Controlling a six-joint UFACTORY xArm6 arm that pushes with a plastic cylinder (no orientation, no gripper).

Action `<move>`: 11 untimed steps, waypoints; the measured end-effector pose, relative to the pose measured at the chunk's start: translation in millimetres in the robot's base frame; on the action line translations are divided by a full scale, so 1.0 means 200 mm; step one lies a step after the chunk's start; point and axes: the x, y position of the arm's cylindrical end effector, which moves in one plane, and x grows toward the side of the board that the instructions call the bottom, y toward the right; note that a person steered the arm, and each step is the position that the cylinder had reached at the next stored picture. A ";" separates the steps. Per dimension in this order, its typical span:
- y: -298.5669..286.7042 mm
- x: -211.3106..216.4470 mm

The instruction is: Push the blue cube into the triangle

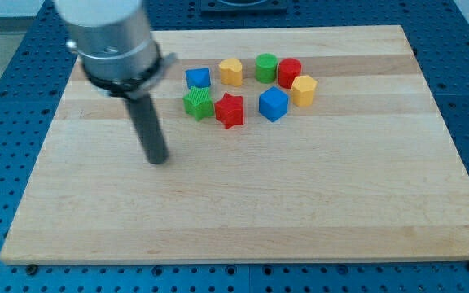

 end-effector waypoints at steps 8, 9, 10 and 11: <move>0.50 -0.49; 0.21 -0.49; 0.17 -0.49; 0.36 -0.48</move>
